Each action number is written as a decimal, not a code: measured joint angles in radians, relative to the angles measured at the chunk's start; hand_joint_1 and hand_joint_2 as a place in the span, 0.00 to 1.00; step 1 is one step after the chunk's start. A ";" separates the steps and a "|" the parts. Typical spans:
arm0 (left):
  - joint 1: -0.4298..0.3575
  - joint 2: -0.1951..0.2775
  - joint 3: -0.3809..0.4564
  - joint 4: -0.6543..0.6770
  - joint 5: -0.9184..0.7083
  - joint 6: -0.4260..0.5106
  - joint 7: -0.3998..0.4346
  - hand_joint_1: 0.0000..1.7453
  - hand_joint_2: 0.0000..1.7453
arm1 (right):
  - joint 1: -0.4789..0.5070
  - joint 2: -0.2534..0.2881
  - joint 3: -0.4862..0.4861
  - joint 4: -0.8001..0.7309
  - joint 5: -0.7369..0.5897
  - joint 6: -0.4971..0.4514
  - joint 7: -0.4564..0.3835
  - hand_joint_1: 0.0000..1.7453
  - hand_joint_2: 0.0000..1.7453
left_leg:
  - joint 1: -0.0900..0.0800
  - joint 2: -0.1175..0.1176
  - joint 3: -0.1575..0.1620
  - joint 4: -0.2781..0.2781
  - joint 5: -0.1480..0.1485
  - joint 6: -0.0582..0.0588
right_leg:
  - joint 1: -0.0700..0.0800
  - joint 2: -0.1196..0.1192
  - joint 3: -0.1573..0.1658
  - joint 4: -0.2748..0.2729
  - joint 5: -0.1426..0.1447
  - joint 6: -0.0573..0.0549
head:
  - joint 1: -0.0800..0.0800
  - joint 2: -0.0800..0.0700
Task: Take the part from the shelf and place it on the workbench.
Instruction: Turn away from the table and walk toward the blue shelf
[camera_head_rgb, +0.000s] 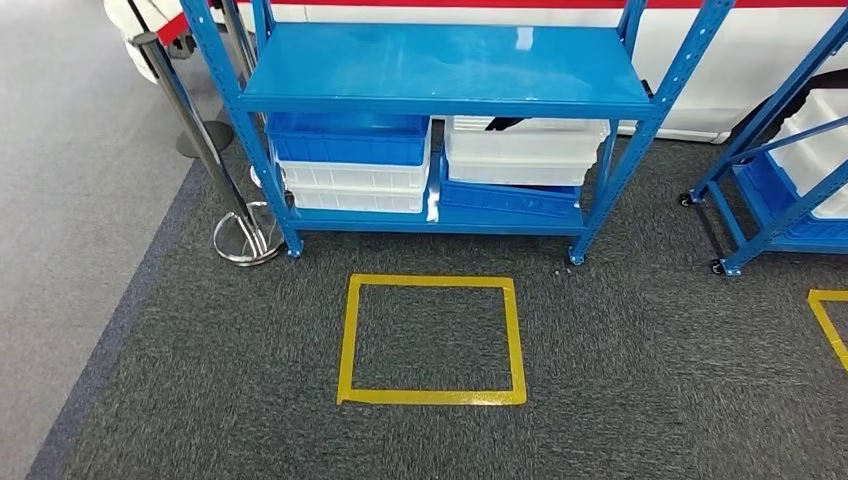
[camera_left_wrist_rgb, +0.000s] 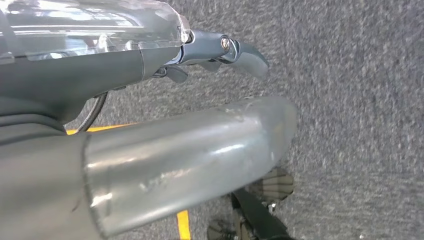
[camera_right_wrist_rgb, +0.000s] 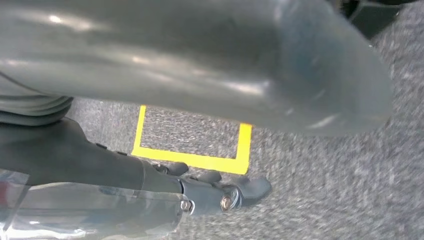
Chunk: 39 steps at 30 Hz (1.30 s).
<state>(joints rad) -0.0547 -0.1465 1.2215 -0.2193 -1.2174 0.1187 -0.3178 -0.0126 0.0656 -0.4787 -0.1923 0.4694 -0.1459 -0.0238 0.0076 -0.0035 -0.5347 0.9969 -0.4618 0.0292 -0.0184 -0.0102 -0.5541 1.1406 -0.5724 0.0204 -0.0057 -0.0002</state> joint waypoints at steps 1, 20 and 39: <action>-0.001 0.000 0.000 0.000 0.000 -0.001 0.000 0.00 0.00 | 0.000 0.000 0.000 0.000 0.000 0.001 0.000 0.00 0.00 | -0.001 -0.001 0.003 0.000 -0.004 0.004 | 0.000 0.003 -0.041 0.062 -0.027 0.002 | 0.003 0.000; 0.002 -0.001 0.000 0.000 -0.009 -0.009 0.001 0.00 0.00 | 0.012 -0.004 -0.002 0.000 0.002 0.007 0.009 0.00 0.00 | 0.003 -0.003 -0.140 0.267 -0.161 -0.060 | 0.004 0.010 0.061 -0.110 0.029 -0.052 | -0.008 0.000; 0.013 -0.004 0.001 0.000 -0.010 -0.011 0.003 0.00 0.00 | 0.022 -0.005 -0.009 0.006 0.004 0.010 0.010 0.00 0.00 | -0.009 -0.020 0.107 0.010 -0.115 -0.003 | 0.012 0.011 -0.125 -0.052 0.111 -0.014 | 0.006 0.000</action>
<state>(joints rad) -0.0416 -0.1507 1.2222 -0.2191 -1.2274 0.1080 -0.3143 0.0091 0.0603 -0.4876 -0.1867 0.4733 -0.1360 -0.0134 -0.0018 -0.0237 -0.4274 1.0065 -0.5766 0.0266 -0.0062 0.0008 -0.6794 1.0887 -0.4612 0.0068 -0.0002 -0.0001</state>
